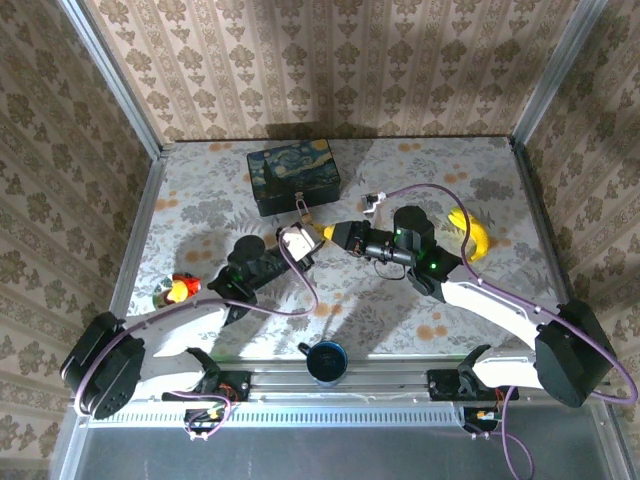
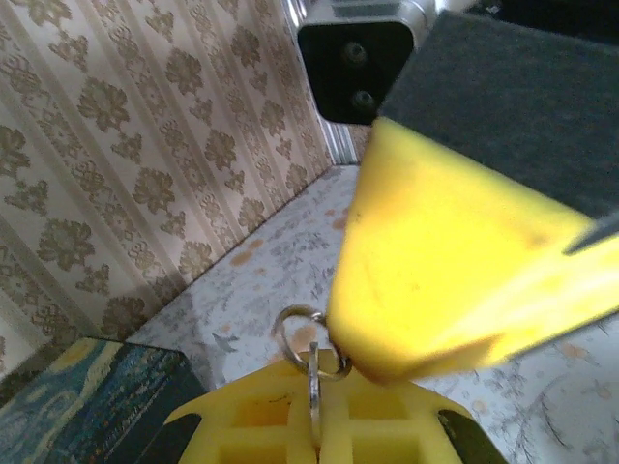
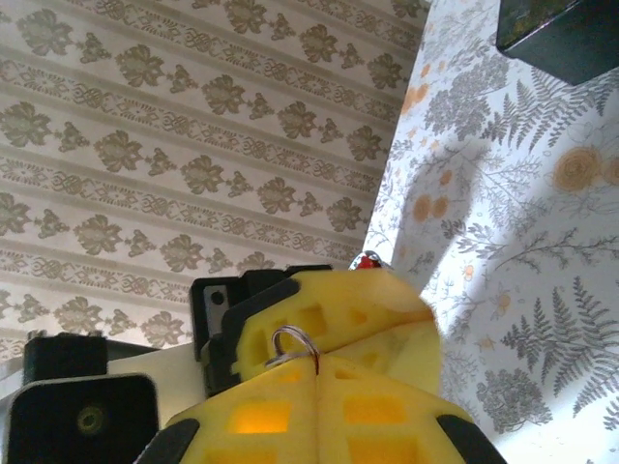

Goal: Unlock a padlock with a key

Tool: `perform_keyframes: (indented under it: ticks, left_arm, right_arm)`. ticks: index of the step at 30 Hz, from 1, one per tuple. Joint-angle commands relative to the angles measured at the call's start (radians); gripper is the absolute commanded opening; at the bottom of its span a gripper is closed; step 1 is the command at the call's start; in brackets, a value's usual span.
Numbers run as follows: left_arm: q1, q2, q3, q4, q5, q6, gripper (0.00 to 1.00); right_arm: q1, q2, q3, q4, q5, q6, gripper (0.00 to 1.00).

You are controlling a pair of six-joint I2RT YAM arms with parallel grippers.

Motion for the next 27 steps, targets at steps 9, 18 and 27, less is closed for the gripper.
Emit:
perform_keyframes:
  ticks: [9, 18, 27]
  left_arm:
    - [0.044, -0.193, -0.006, -0.285, 0.075, -0.018, 0.00]
    - [0.069, -0.224, 0.005, -0.373, 0.093, -0.063, 0.00]
    - [0.092, -0.221, 0.040, -0.466, 0.153, -0.084, 0.00]
  right_arm:
    - [-0.019, -0.013, 0.068, -0.118, 0.040, -0.090, 0.33]
    - [-0.022, -0.029, 0.112, -0.191, 0.027, -0.161, 0.47]
    - [-0.043, -0.106, 0.145, -0.340, 0.049, -0.276, 0.55]
